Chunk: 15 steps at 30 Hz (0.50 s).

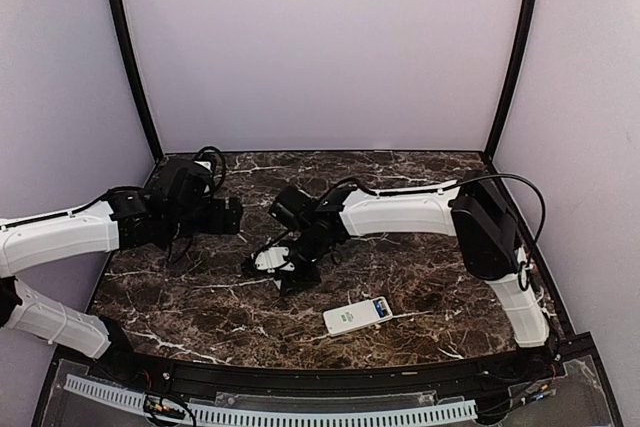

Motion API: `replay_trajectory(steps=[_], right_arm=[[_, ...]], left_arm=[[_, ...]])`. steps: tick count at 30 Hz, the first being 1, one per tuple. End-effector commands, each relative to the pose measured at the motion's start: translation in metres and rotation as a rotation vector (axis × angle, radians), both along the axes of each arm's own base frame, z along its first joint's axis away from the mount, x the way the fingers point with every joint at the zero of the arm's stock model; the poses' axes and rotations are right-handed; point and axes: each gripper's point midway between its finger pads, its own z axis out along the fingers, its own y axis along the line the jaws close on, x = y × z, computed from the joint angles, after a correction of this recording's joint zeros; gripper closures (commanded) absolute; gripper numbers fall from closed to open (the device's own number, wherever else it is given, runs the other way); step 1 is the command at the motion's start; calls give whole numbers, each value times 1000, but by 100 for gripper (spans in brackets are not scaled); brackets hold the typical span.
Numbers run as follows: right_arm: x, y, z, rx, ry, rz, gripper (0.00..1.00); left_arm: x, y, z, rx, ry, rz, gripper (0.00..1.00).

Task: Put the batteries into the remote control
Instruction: Pick up the battery cover at the center of the board.

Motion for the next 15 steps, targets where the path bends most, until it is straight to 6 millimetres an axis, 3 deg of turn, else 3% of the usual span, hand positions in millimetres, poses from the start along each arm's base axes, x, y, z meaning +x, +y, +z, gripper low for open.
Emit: replay_trajectory(steps=[1,8,15], right_arm=[[10,-1,-18,-31,-42,24,61],[17,-13,-42,-93,-87,12,74],[17,-21,-41,-122,-98,15,90]], left_arm=[[-2,8,-1,52,8,9,1],[-4,11,-2,65,5,4,1],[-4,9,-3,66,11,-7,1]])
